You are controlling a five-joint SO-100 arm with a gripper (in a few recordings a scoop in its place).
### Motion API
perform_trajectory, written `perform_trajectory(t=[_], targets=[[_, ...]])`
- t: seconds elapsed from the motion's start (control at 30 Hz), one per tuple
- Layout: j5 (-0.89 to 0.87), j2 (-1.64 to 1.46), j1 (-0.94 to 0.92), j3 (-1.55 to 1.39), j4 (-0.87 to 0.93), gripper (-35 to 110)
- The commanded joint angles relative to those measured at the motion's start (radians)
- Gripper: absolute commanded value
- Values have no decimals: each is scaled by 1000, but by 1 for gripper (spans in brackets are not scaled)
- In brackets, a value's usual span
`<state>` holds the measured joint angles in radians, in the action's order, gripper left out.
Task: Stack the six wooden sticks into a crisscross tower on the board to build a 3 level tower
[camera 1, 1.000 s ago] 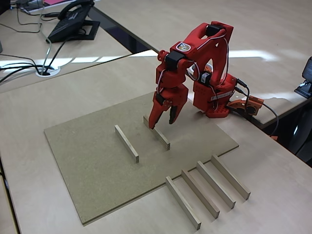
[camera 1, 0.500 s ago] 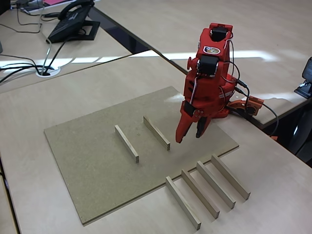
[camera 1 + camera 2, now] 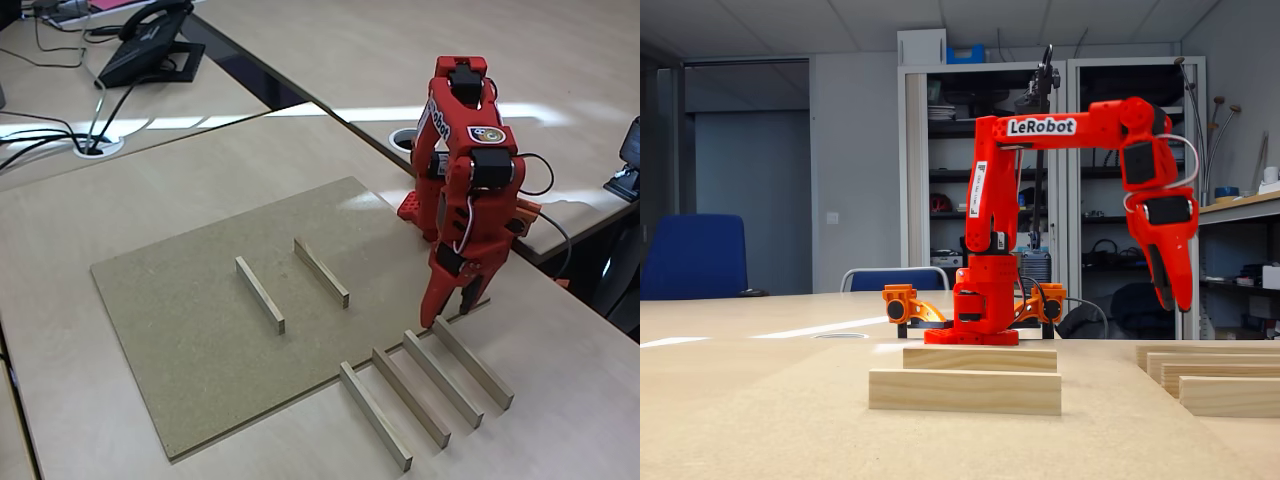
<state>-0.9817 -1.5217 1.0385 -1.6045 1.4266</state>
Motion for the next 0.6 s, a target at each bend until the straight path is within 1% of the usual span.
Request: perform_trajectory(t=[0.0,0.57], targets=[[-46,9,52,40,-31,29],[-100,135,124,14,-190,26]])
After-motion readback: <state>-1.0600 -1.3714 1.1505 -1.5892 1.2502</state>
